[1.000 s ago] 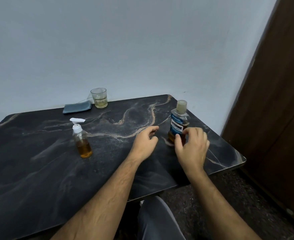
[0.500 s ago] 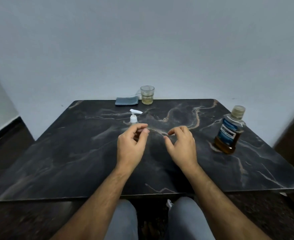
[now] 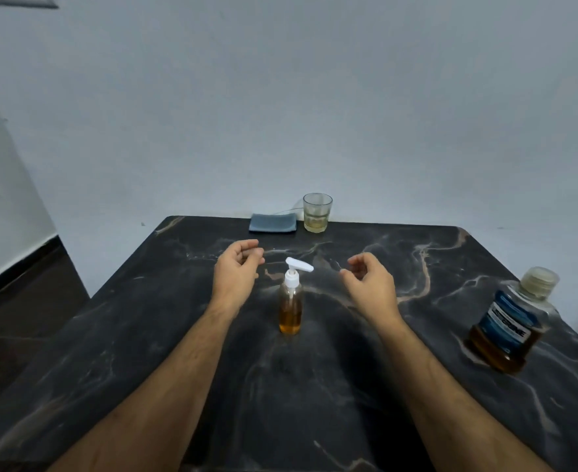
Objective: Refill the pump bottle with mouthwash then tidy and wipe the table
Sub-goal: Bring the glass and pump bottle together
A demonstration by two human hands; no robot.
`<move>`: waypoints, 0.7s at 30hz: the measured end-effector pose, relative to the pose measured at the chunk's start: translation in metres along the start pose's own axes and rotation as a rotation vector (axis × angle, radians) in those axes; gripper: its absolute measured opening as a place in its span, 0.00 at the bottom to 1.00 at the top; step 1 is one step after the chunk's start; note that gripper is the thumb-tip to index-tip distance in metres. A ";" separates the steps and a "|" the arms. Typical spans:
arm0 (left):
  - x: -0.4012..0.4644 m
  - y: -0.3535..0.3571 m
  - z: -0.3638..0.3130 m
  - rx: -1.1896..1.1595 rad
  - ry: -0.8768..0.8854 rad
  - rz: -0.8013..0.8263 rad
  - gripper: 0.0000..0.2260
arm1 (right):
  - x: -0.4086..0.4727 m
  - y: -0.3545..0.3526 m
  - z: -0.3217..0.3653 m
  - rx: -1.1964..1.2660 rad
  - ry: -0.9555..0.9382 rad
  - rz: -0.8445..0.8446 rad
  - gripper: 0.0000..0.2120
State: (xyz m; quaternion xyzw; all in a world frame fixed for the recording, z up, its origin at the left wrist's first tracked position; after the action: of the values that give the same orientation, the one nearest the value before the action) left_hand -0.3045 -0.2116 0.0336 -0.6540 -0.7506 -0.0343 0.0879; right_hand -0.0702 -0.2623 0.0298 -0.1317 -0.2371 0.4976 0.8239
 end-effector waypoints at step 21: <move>0.242 0.170 0.062 0.162 -0.058 0.403 0.40 | 0.241 0.116 -0.056 0.329 0.196 0.191 0.28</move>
State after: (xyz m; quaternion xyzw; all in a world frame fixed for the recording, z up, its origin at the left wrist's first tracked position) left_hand -0.1733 0.0590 0.0052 -0.7825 -0.6070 0.0631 0.1236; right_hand -0.0339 0.0060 -0.0074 -0.0648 -0.0577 0.5902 0.8025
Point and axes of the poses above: each hand's wrist, its own x-axis towards the middle knuckle, its own y-axis out of the palm, z = x × y, the point moved 2 cm from there along x, towards the middle knuckle, and after that the axes turned 1 degree about y, right-handed, at the moved point
